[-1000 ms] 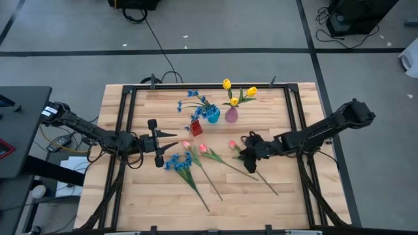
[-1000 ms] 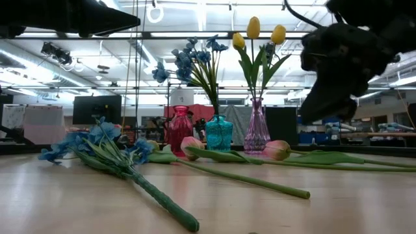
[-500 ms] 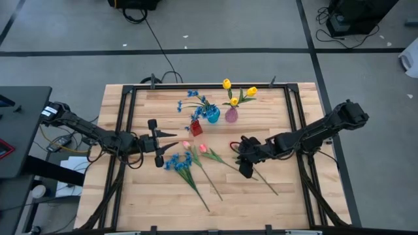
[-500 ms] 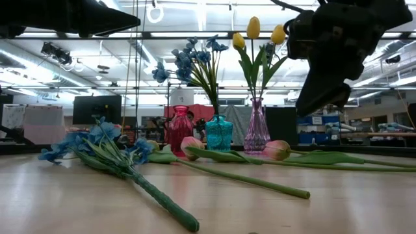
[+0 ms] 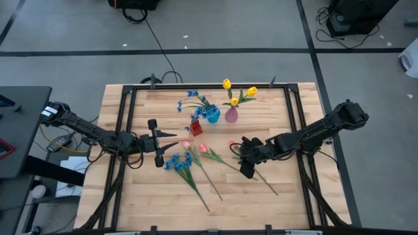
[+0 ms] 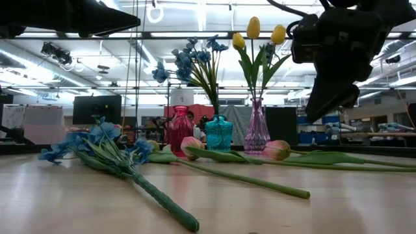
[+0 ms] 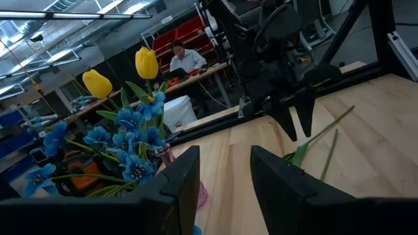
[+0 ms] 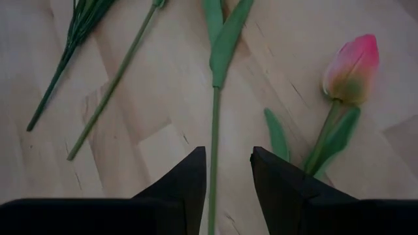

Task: Sort flowers into vase by color
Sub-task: Put the pink flower into the red vase

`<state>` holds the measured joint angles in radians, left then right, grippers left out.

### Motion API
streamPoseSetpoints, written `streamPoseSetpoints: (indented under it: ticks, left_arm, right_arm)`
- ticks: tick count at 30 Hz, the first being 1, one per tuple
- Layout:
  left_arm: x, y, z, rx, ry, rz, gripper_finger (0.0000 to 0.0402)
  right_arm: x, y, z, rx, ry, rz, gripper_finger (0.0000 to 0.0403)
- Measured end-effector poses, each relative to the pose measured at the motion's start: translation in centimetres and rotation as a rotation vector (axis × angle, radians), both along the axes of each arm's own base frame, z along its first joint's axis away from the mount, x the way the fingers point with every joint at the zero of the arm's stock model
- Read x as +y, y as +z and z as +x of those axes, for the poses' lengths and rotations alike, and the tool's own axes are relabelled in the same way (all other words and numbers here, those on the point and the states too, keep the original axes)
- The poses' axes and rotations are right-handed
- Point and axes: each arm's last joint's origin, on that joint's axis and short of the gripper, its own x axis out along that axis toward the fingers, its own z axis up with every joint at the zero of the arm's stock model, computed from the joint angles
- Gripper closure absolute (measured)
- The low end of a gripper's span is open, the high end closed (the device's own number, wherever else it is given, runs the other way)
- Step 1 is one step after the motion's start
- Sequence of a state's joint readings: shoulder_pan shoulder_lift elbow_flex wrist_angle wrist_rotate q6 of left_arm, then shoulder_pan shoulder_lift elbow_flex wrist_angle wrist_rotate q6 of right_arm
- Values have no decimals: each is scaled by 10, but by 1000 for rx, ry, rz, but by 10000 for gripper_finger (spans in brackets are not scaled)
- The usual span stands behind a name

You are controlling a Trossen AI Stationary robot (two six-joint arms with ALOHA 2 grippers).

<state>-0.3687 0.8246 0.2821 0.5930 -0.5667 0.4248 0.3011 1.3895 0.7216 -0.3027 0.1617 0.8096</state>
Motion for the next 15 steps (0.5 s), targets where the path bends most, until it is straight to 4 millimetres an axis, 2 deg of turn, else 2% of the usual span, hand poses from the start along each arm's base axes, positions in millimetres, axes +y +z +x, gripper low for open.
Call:
streamPoseSetpoints:
  ticks: [6, 15]
  left_arm:
    - [0, 0, 0, 0, 0, 0, 259]
    - [0, 0, 0, -1, 1, -6, 259]
  right_arm:
    - [0, 0, 0, 0, -4, 1, 250]
    - [2, 0, -1, 0, -17, 17, 183]
